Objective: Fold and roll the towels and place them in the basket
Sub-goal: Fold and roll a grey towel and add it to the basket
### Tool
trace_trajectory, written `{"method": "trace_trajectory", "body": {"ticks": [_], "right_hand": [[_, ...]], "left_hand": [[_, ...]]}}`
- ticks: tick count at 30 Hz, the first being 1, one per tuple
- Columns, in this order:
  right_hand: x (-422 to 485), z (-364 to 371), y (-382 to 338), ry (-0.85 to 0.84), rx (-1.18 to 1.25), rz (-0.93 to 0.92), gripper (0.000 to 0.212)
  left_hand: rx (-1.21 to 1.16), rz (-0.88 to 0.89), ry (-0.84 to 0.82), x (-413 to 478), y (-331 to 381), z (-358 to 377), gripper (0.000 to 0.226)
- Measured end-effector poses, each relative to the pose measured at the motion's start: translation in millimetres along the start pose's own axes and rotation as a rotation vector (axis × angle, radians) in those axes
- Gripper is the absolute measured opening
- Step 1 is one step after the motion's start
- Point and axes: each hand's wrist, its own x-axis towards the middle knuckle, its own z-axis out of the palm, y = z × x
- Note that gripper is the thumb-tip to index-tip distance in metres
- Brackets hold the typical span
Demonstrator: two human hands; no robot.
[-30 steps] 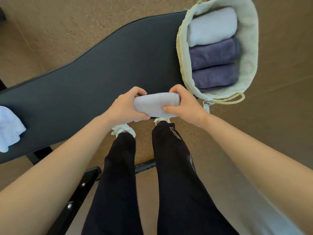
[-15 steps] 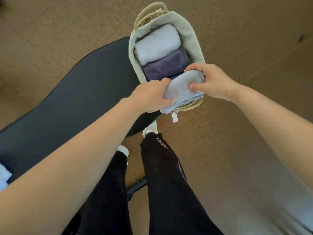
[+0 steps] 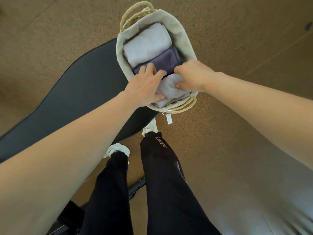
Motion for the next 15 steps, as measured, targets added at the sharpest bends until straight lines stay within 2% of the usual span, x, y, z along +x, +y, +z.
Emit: {"method": "trace_trajectory", "body": {"ticks": [2, 5, 10, 15], "right_hand": [[-5, 0, 0, 0.099, -0.081, -0.075, 0.042], [-20, 1, 1, 0.262, -0.200, -0.234, 0.045], [-32, 13, 4, 0.072, -0.073, -0.169, 0.033], [-13, 19, -5, 0.075, -0.110, -0.130, 0.042]], "left_hand": [[-0.130, 0.049, 0.028, -3, -3, -4, 0.075], [-0.160, 0.071, -0.035, -5, -7, -8, 0.068], [-0.138, 0.040, -0.105, -2, -4, -11, 0.079], [-0.038, 0.000, -0.086, 8, 1, -5, 0.085]]}}
